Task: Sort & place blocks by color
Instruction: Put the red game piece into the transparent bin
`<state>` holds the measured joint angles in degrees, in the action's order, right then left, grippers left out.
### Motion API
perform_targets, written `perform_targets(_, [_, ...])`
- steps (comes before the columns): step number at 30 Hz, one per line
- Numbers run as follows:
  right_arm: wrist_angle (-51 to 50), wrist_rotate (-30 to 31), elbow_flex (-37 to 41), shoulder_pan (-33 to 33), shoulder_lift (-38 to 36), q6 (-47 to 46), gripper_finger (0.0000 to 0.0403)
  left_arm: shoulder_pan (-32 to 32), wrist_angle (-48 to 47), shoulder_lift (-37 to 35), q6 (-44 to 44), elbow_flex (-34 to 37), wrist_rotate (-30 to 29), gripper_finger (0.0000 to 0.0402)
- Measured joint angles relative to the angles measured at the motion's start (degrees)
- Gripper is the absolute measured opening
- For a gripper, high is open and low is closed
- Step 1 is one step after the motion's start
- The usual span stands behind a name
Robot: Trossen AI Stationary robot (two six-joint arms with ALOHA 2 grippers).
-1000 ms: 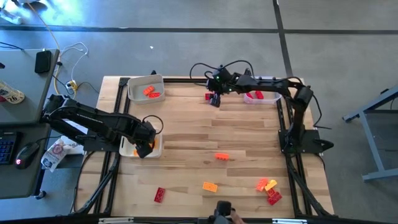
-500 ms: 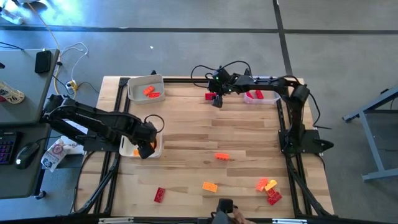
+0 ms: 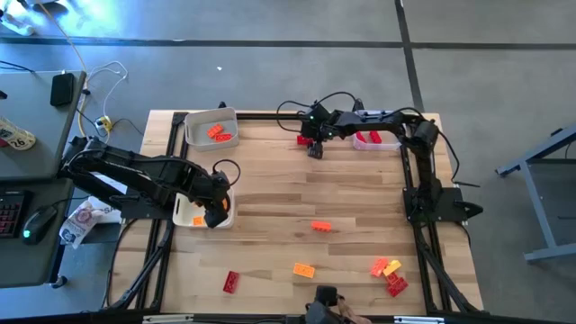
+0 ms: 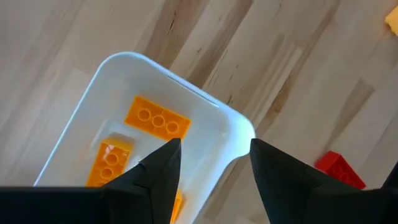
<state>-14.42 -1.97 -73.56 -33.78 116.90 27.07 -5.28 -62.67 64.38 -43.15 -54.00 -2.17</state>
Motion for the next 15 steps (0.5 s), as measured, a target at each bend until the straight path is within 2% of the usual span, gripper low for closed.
perform_targets(5, [0.2, -0.1, -0.1, 0.0, 0.6, 0.0, 0.0231, 0.0, 0.0, 0.0, 1.3, 0.0, -0.4, 0.0177])
perform_targets(8, [0.1, -0.2, -0.1, 0.1, 0.6, -0.8, 0.0195, 0.0, 0.0, 0.0, 1.4, 0.0, -1.7, 0.0177])
perform_targets(12, [0.0, -0.1, -0.1, 0.1, 0.7, -2.8, 0.0121, 0.0, 0.0, 0.0, 1.4, 0.0, -3.4, 0.0177])
perform_targets(15, [-0.8, 0.1, -0.2, 0.0, 0.6, -4.5, 0.0110, 0.0, 0.0, 0.0, 1.4, 0.0, -4.8, 0.0177])
